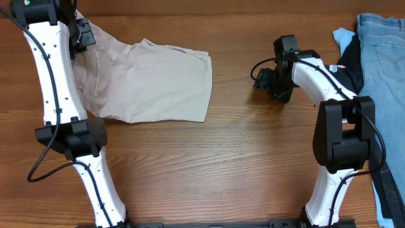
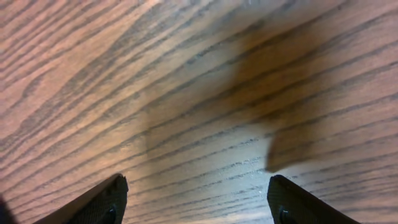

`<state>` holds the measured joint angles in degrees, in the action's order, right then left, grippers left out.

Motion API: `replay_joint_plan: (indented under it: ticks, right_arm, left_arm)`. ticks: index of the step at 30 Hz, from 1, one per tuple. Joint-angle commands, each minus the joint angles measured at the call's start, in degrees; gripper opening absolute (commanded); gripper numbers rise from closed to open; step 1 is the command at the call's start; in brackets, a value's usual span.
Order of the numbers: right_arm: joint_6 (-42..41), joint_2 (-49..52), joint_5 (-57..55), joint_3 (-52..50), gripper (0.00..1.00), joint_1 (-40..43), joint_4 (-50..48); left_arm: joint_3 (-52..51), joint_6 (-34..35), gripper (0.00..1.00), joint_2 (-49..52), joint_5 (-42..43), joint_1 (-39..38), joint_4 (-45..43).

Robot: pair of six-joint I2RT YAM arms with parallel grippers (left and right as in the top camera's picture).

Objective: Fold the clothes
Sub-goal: 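Lift the left end and fold it rightward over the trousers, then carry the folded end right and lay it down, releasing the left gripper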

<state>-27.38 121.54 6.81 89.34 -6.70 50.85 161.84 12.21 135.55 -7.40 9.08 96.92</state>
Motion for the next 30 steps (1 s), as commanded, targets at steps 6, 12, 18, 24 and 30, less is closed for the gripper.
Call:
replay_joint_plan:
  ticks: [6,12,18,24,30]
  right_arm:
    - [-0.28,0.42,1.81,-0.15,0.76,-0.55,-3.54]
    - [-0.79,1.29,1.9,-0.15,0.75,-1.36,-5.35]
    - [-0.76,1.4,1.88,-0.15,0.76,-2.8,-5.79]
    - [-1.01,1.4,1.9,-0.15,0.76,-3.37,-5.75]
    - [-1.16,1.4,2.73,-0.15,0.76,-3.39,-5.64]
  left_arm:
    - [1.4,1.99,0.04,-2.58,-0.48,-6.73,-0.11]
    - [1.4,4.55,0.04,-2.58,-0.52,-13.62,-0.11]
    - [1.4,7.28,0.04,-2.36,-0.66,-19.47,-0.13]
    - [0.5,8.11,0.04,-0.39,-0.7,-22.77,-0.61]
    - [-0.55,11.52,0.04,2.19,0.2,-24.52,-2.12]
